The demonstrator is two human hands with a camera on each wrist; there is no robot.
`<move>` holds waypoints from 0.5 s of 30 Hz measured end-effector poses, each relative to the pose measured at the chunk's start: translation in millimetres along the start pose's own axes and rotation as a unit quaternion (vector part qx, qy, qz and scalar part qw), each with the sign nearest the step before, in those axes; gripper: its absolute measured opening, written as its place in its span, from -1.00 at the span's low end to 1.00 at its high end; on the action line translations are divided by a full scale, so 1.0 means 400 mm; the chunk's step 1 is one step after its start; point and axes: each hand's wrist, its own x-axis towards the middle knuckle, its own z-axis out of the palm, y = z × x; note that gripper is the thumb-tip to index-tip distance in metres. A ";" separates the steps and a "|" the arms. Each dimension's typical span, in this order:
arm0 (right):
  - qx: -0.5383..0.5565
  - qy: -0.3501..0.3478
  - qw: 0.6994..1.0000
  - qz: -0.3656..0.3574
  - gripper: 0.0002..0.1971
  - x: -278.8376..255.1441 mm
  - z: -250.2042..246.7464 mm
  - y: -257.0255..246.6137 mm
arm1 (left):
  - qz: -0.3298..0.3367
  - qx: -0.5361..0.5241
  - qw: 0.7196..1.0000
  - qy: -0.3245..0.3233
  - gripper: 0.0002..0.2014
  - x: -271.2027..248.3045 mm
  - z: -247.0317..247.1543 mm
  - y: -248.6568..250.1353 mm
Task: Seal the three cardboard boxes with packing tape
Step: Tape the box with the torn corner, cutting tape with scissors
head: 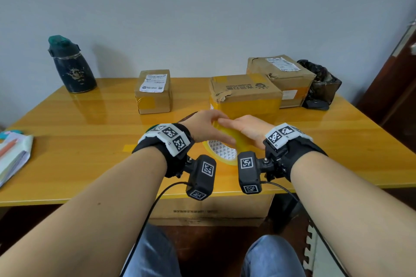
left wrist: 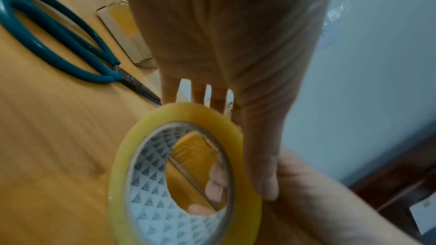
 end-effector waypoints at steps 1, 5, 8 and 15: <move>-0.014 0.009 1.000 -0.004 -0.21 0.000 0.002 -0.004 | -0.005 0.007 1.000 0.022 -0.56 0.002 0.006 0.002; -0.009 0.013 1.000 0.014 -0.18 0.005 0.001 -0.013 | -0.015 0.003 0.997 0.071 -0.56 0.009 0.022 -0.004; 0.060 -0.010 0.998 0.023 -0.26 0.018 -0.008 -0.009 | -0.009 0.006 0.998 0.061 -0.50 0.007 0.021 -0.006; 0.158 -0.055 0.986 0.024 -0.62 0.002 -0.010 -0.035 | 0.003 -0.006 0.996 0.086 -0.52 0.022 -0.002 -0.016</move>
